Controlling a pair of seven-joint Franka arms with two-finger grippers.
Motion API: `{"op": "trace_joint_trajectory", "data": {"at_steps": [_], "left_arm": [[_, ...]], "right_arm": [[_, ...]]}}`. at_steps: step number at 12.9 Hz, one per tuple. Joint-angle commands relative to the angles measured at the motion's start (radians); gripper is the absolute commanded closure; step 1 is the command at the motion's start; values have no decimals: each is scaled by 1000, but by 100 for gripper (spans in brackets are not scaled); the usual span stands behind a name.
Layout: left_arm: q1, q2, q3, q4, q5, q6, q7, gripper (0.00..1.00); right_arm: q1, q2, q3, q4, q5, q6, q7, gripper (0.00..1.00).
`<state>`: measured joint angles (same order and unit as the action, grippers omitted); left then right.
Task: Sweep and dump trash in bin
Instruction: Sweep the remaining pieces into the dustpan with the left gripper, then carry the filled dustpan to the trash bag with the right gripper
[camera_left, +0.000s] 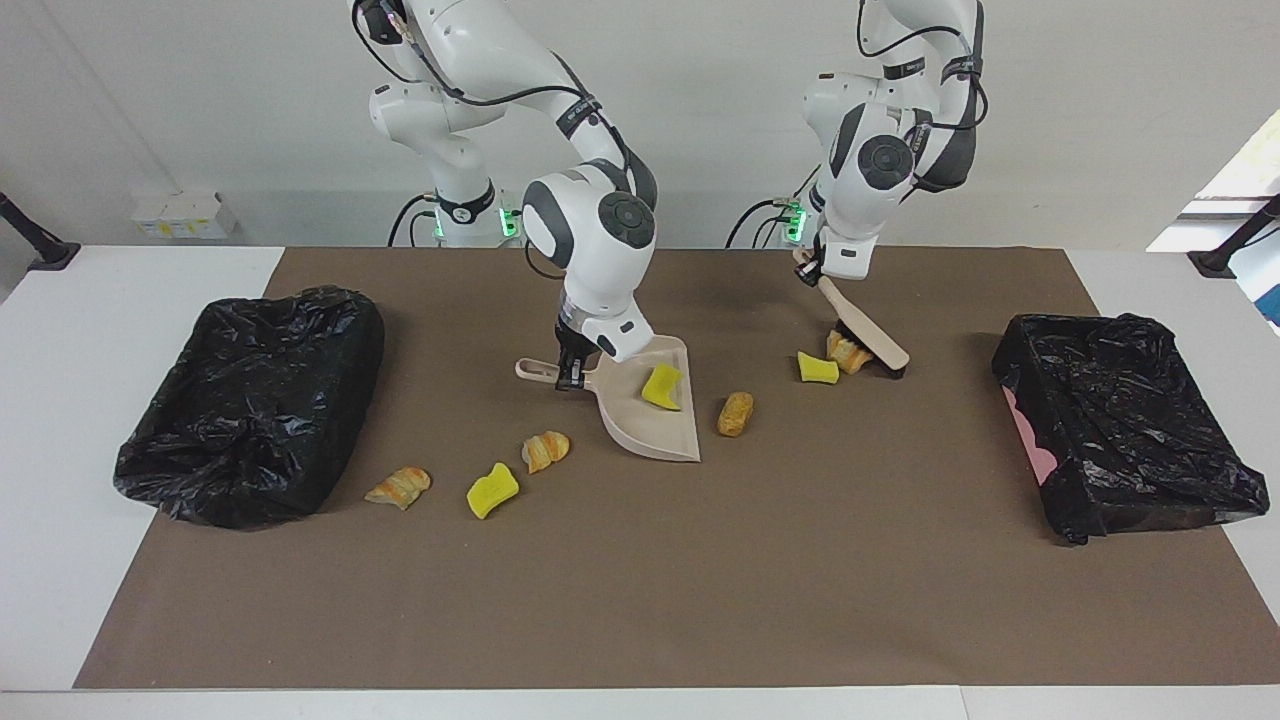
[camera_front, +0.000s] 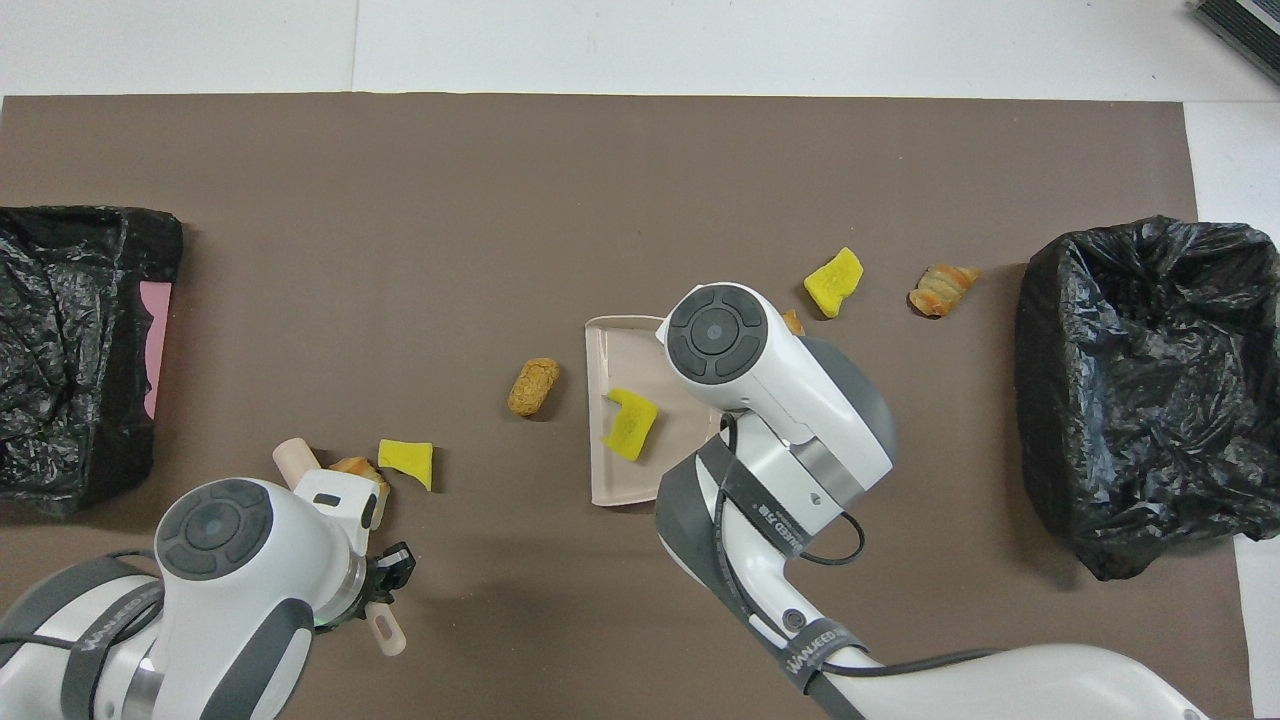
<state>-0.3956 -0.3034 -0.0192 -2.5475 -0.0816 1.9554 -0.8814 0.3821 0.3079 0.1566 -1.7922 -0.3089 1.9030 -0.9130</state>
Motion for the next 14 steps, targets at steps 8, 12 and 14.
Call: {"op": "trace_joint_trajectory", "data": {"at_steps": [8, 12, 14], "left_arm": [[-127, 227, 4, 167, -98, 220, 332, 100], [-250, 222, -2, 167, -161, 250, 453, 100], [-307, 219, -4, 170, -190, 272, 460, 100]], "right_arm": [[-20, -7, 9, -16, 22, 22, 29, 100], [-19, -6, 7, -18, 28, 34, 34, 100], [-14, -6, 7, -18, 28, 39, 36, 100]]}}
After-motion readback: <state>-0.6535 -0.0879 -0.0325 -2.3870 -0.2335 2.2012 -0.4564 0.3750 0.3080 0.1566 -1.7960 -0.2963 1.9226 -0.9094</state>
